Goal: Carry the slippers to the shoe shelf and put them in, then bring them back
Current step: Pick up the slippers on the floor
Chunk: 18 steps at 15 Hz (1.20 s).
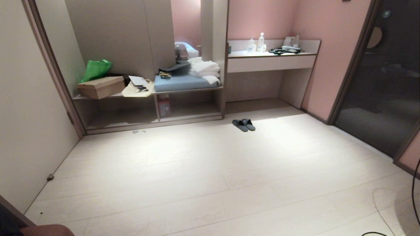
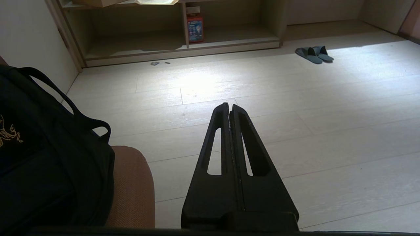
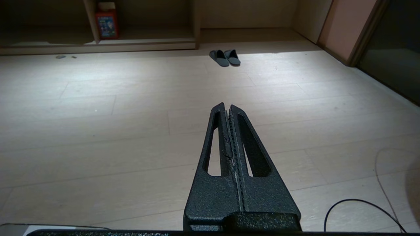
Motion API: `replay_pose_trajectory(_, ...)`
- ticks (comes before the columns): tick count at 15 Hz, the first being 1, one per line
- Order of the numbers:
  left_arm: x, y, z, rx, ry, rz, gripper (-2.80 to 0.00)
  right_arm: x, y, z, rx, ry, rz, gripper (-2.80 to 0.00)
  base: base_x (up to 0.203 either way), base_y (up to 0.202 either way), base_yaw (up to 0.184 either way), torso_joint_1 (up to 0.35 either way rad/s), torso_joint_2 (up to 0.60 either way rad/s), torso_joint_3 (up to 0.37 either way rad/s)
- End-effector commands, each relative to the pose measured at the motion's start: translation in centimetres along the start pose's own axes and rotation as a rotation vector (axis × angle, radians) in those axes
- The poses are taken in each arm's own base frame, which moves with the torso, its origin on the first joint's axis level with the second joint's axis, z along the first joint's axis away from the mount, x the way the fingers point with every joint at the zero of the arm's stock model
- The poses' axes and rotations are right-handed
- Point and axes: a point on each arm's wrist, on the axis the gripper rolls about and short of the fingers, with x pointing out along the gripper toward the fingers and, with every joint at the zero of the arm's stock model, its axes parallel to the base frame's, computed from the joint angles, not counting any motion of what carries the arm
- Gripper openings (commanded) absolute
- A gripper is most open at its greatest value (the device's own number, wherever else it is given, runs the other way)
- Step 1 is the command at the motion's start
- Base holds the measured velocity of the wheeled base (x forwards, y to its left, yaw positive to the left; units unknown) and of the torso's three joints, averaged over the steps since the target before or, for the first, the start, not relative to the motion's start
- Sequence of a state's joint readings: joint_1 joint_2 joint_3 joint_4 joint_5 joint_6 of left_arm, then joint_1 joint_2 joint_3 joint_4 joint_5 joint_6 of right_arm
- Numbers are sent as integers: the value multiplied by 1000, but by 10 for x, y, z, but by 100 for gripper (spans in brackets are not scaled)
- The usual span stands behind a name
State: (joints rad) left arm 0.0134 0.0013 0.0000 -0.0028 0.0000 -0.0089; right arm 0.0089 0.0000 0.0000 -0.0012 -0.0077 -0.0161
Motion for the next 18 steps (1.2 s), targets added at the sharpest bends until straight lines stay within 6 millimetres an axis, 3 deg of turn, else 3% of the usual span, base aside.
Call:
replay_pose_trajectory(1, 0, 0, 0, 0, -1, 0, -280, 0, 0, 0, -1, 0, 0, -280, 0, 0, 0, 0, 0, 0)
replay_pose_trajectory(7, 0, 0, 0, 0, -2, 0, -280, 0, 0, 0, 0, 0, 2, -280, 16, 0, 1, 0, 0, 0)
replay_pose_trajectory(18, 0, 0, 0, 3, 3, 0, -280, 0, 0, 0, 1, 0, 0, -280, 188, 0, 0, 3, 1, 2)
